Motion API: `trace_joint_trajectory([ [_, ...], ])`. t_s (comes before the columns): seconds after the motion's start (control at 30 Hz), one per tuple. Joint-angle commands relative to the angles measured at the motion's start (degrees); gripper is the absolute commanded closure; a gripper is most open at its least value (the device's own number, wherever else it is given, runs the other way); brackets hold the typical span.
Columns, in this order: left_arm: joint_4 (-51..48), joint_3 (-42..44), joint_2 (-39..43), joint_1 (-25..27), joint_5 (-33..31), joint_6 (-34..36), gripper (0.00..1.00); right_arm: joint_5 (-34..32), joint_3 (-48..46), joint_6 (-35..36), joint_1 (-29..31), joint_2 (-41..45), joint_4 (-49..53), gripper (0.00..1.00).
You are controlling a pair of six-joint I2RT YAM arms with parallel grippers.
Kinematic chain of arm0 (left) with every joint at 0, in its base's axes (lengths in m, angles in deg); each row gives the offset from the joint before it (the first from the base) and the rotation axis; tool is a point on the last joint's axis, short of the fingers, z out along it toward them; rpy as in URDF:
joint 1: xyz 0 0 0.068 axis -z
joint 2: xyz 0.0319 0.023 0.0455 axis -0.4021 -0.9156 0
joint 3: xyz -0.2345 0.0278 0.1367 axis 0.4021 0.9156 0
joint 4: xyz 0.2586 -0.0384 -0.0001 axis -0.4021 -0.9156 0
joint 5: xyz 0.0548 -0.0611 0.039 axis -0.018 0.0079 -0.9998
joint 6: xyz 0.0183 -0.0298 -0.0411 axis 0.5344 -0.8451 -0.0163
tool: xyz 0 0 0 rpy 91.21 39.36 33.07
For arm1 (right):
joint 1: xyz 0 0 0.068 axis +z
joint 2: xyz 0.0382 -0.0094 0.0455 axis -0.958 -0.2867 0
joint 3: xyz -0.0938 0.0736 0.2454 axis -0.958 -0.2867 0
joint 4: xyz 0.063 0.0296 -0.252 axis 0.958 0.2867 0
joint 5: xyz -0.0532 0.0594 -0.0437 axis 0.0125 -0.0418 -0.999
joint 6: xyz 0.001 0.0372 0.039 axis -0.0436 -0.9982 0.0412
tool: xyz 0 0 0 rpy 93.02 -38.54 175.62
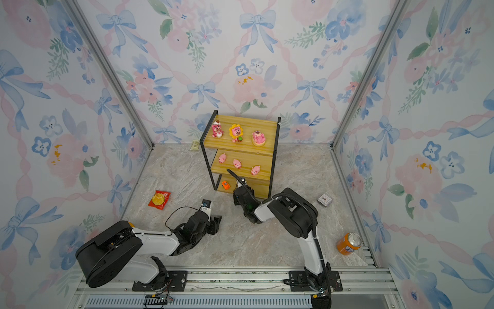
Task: Place and organize the plastic toys onto the shelf
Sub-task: 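Lower the truck onto the board and open the right gripper, then draw the right gripper back out and over the pink-dome truck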
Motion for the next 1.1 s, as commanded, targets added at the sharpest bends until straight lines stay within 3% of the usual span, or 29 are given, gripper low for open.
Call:
trace_joint_trajectory([
  [0.0,0.67,-0.63,-0.09,-0.38,0.65,0.65,0.38,-0.26,-0.62,0.25,-0.22,-0.43,0.14,0.49],
  [0.27,0.67,-0.33,0.48,-0.37,0.74,0.64,0.37,-0.5,-4.25,0.47,0.4,-0.06,-5.84,0.37],
  [0.73,0.62,0.29,0.76,-0.28,0.51,0.14,0.36,0.1,-10.22,2.4,3.0,6.29,-5.95,0.35],
  [1.07,0.59,-0.18,-0.13,-0.07,0.34,-0.1,0.36,0.18,-13.69,10.0,7.52,13.1,-3.24,0.35],
])
